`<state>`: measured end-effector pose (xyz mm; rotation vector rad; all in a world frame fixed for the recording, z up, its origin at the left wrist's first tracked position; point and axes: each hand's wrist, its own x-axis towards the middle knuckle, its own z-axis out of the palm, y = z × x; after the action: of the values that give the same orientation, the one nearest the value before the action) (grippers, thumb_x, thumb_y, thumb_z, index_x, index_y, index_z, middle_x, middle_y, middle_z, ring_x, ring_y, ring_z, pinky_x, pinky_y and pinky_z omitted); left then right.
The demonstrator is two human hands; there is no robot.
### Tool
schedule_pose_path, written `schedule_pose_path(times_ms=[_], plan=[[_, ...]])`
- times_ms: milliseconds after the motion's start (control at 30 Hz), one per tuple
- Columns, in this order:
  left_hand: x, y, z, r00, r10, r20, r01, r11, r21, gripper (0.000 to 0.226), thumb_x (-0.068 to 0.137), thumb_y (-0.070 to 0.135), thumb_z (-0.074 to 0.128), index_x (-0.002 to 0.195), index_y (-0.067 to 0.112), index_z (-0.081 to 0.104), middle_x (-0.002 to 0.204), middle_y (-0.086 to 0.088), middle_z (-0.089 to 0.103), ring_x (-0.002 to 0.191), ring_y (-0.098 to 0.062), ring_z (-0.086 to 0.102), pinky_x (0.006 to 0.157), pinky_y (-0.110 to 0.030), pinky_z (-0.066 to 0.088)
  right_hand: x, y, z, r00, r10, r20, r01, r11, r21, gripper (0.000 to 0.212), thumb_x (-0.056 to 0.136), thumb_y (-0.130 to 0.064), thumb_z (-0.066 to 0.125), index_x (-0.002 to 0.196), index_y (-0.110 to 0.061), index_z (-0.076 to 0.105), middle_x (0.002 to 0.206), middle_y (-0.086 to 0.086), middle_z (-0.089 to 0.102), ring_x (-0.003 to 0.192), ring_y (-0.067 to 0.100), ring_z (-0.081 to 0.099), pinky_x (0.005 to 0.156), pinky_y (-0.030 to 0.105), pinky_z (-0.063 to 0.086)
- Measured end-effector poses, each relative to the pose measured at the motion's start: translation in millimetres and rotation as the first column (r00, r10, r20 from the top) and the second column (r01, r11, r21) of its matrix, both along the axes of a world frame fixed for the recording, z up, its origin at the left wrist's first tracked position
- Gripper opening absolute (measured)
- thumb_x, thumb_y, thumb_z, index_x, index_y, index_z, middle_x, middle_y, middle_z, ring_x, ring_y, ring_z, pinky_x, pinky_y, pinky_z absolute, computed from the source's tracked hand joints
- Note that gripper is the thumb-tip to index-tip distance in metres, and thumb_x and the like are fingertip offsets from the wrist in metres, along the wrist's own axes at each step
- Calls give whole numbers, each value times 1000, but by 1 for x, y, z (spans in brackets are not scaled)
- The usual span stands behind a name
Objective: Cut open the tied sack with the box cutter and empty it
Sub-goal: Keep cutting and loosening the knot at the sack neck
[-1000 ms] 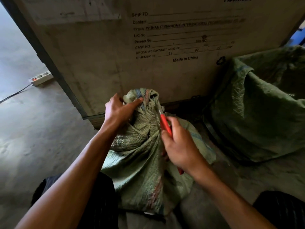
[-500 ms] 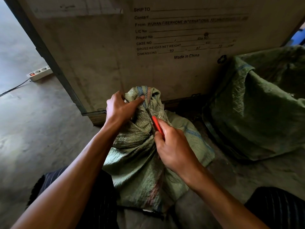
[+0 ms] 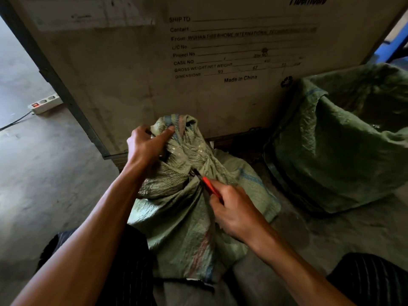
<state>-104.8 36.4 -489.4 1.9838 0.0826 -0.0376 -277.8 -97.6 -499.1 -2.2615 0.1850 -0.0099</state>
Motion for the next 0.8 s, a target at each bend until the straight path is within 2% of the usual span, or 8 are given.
schedule_pose_path(times_ms=[133, 200, 300, 400, 567, 667, 733, 800], plan=[[-7, -2, 6, 999, -29, -22, 29, 999, 13, 49, 68, 55, 76, 91, 14, 62, 86, -8, 71, 61, -16, 64, 53, -25, 50, 2, -15, 13, 972, -173, 158, 147, 975, 165, 19, 90, -26, 55, 108, -21, 55, 66, 3, 57, 44, 7, 50, 38, 20, 40], [-14, -7, 10, 993, -109, -47, 109, 994, -16, 56, 64, 60, 76, 94, 16, 63, 90, -5, 71, 70, -16, 67, 59, -29, 54, 9, -22, 14, 914, -311, 261, 274, 947, 168, 26, 83, -36, 65, 102, -21, 55, 73, -2, 58, 56, 5, 53, 47, 12, 42], [-29, -13, 17, 967, -239, -87, 231, 969, -91, 60, 54, 65, 79, 93, 21, 64, 93, -4, 73, 81, -21, 71, 74, -42, 59, 25, -26, 1, 890, -399, 221, 333, 900, 282, 49, 72, -41, 75, 113, -27, 51, 97, -10, 61, 88, 0, 59, 70, 7, 46], [-40, -11, 25, 881, -439, -176, 420, 897, -139, 59, 59, 43, 85, 104, 16, 58, 95, -10, 73, 77, -21, 71, 66, -39, 58, 37, -28, -12, 883, -421, 208, 308, 853, 421, 56, 70, -29, 79, 118, -24, 51, 104, -9, 64, 97, 5, 63, 82, 21, 53], [-28, 15, 33, 753, -634, -173, 610, 773, -175, 64, 55, 5, 80, 114, 4, 54, 97, -17, 74, 89, -33, 71, 81, -55, 55, 43, -45, -12, 875, -378, 302, 261, 895, 362, 42, 78, -9, 71, 116, -17, 55, 88, -18, 58, 77, -14, 57, 67, 2, 42], [-31, 11, 22, 820, -565, -96, 555, 824, -112, 65, 49, 16, 88, 106, 4, 59, 93, -17, 74, 86, -36, 70, 77, -59, 55, 47, -52, -9, 873, -397, 283, 298, 894, 334, 42, 78, -10, 71, 115, -18, 55, 89, -16, 60, 79, -8, 58, 71, 11, 45], [-29, 1, 8, 911, -413, -19, 413, 908, 63, 64, 44, 34, 93, 97, 14, 63, 87, -7, 74, 80, -27, 71, 72, -51, 59, 46, -48, -7, 859, -450, 245, 355, 868, 348, 45, 78, -23, 72, 118, -22, 53, 94, -11, 61, 86, 1, 59, 77, 24, 48], [-29, -6, 4, 969, -245, 17, 241, 960, 140, 60, 42, 48, 84, 91, 18, 66, 83, -1, 73, 76, -20, 70, 69, -45, 60, 41, -36, -2, 848, -475, 234, 370, 848, 380, 54, 74, -37, 74, 120, -26, 49, 101, -9, 60, 93, 5, 59, 76, 23, 49]])
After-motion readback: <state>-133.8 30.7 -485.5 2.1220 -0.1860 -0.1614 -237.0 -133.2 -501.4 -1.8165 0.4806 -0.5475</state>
